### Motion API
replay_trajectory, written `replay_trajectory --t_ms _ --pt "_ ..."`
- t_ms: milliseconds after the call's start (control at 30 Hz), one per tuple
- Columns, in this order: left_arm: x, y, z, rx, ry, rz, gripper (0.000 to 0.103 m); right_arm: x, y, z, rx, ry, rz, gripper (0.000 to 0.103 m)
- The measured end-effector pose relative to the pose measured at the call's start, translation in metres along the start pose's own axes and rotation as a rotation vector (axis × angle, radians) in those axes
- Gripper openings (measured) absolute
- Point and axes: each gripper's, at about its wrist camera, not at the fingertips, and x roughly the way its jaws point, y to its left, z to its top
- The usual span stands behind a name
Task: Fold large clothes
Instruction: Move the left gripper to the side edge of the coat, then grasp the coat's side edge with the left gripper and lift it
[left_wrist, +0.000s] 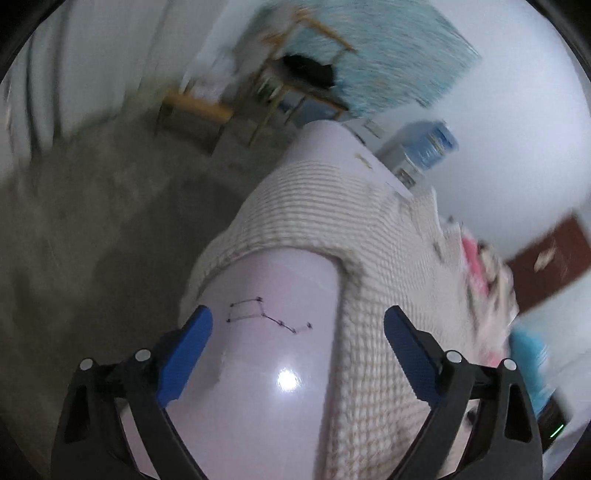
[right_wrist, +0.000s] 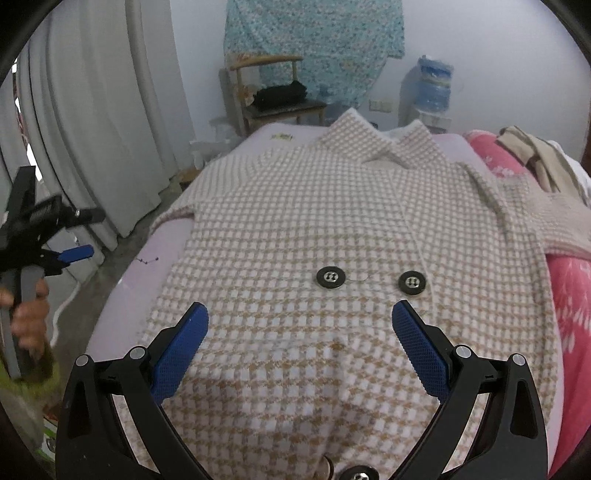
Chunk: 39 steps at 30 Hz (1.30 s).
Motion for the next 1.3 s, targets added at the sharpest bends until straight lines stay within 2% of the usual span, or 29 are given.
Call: replay_trajectory --t_ms 100,133,200,233,333,433,567,700,867,967,1133,1233,1300 --pt "0.025 0.045 0.014 -0.237 0.091 -0.114 0.092 0.009 0.002 0.002 -0.002 0.022 -0.006 0.095" --pt "0.038 0.065 0.015 -0.350 0.135 -0.169 0.092 0.012 0.003 0.003 -0.001 0.029 -0.008 0.095" --pt "0.053 0.092 0.014 -0.496 0.178 -0.219 0.092 0.019 0.005 0.003 -0.001 0.048 -0.013 0.095" --pt "0.058 0.102 0.013 -0.544 0.189 -0.231 0.092 0.023 0.005 0.004 -0.002 0.056 -0.015 0.095" --pt "0.071 0.122 0.010 -0.602 0.209 -0.244 0.092 0.038 0.006 0.008 0.000 0.093 -0.010 0.095" --pt "0.096 0.146 0.003 -0.742 0.275 -0.320 0.095 0.054 0.010 0.010 0.011 0.133 -0.002 0.095" --pt "0.116 0.173 -0.001 -0.859 0.291 -0.324 0.096 0.065 0.016 0.017 0.001 0.147 -0.007 0.095" --pt "0.153 0.196 -0.010 -1.019 0.370 -0.452 0.097 0.064 0.021 0.020 -0.019 0.149 -0.024 0.095" --pt "0.179 0.209 -0.017 -1.126 0.404 -0.519 0.097 0.077 0.015 0.019 0.020 0.188 -0.021 0.095" --pt "0.190 0.213 -0.013 -1.135 0.436 -0.512 0.097 0.084 0.009 0.019 0.050 0.208 -0.015 0.095" --pt "0.205 0.220 -0.007 -1.111 0.428 -0.502 0.096 0.088 0.001 0.019 0.087 0.216 -0.016 0.095" --pt "0.205 0.226 -0.003 -1.107 0.387 -0.451 0.076 0.089 -0.004 0.020 0.103 0.216 -0.019 0.095" --pt "0.199 0.230 0.004 -1.091 0.357 -0.406 0.053 0.087 -0.006 0.020 0.110 0.211 -0.023 0.095"
